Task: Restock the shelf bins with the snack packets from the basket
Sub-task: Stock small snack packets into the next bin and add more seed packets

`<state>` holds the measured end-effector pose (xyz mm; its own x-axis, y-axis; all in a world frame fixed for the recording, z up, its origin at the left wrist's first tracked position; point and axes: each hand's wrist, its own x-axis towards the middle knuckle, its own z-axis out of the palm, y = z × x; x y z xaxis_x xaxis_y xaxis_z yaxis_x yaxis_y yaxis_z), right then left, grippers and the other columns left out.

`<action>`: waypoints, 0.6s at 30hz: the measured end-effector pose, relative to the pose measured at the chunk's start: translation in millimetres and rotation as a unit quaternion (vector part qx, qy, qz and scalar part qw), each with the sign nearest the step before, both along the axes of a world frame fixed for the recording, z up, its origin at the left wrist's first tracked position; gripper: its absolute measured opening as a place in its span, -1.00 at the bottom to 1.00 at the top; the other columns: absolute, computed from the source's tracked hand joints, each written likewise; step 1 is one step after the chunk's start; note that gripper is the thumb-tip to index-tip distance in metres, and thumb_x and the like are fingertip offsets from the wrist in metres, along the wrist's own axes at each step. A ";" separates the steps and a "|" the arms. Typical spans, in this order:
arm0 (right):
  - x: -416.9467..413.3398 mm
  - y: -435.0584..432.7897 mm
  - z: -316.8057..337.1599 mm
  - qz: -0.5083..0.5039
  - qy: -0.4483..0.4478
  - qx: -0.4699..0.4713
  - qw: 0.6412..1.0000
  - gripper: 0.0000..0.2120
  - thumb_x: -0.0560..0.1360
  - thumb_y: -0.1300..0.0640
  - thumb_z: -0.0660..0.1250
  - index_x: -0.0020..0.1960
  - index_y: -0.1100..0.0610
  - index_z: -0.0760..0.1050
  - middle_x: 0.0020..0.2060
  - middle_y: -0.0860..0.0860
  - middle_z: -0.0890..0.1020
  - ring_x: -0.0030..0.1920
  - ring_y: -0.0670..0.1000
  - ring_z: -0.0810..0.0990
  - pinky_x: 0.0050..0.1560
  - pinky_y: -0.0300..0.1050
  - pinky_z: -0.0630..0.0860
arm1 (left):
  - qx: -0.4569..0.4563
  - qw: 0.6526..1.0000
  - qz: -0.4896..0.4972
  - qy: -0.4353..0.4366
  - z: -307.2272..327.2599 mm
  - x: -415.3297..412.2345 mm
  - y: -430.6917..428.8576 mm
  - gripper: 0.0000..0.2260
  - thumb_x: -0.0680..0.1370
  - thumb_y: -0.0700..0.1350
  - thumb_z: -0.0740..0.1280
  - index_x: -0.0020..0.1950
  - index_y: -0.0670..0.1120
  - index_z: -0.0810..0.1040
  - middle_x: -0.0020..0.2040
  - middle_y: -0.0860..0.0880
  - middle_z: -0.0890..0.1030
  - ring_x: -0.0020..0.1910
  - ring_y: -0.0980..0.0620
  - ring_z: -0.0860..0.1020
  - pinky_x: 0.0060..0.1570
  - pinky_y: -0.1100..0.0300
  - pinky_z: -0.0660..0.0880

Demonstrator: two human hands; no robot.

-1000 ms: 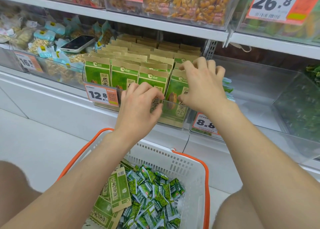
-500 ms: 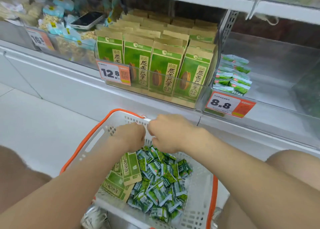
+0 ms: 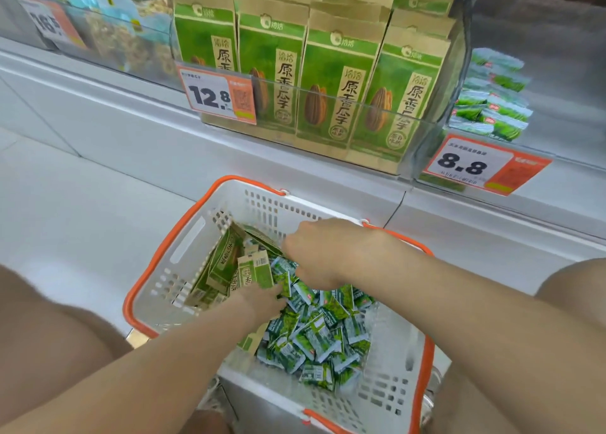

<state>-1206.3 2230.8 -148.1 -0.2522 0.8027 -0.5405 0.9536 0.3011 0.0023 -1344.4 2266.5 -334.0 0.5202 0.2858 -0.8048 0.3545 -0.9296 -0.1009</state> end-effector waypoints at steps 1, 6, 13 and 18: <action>0.7 0.7 -1.2 -0.002 0.002 0.001 1.000 -0.92 0.62 0.21 0.27 0.08 0.13 0.52 -0.21 0.02 0.49 -0.35 -0.01 0.46 -0.44 -0.14 0.30 | -0.001 1.000 0.006 0.004 -1.2 0.8 0.8 -0.25 0.61 -0.35 0.38 0.69 -0.06 0.08 0.71 -0.12 -0.09 0.41 -0.33 0.45 0.15 -0.07 0.54; 7.1 0.8 0.7 -0.014 0.003 0.004 1.000 -0.87 0.61 0.23 0.26 0.13 0.12 0.51 -0.21 0.02 0.45 -0.34 0.00 0.45 -0.44 -0.16 0.28 | 0.026 1.000 0.000 -0.004 -15.5 0.0 10.3 -0.23 0.56 0.10 0.51 0.63 -0.14 0.24 0.66 -0.15 0.06 0.38 -0.25 0.51 0.26 -0.08 0.57; 19.3 -1.1 2.9 -0.036 0.010 0.013 0.999 -0.76 0.63 0.13 0.25 0.29 0.04 0.50 -0.04 0.06 0.49 -0.15 0.12 0.58 -0.36 -0.12 0.37 | 0.081 0.990 0.086 -0.078 -3.8 1.6 21.7 -0.54 0.56 -0.25 0.47 0.43 -0.15 0.45 0.46 -0.15 0.29 0.13 -0.14 0.60 -0.03 0.05 0.58; 31.6 -7.7 13.6 -0.060 0.007 0.022 0.998 -0.70 0.65 0.12 0.22 0.37 0.03 0.47 0.08 0.08 0.52 -0.15 0.10 0.58 -0.40 -0.14 0.35 | 0.122 0.971 0.118 -0.170 35.4 13.0 30.8 -0.43 0.49 -0.40 0.38 0.47 -0.17 0.32 0.46 -0.27 0.25 0.08 -0.16 0.62 -0.03 0.09 0.57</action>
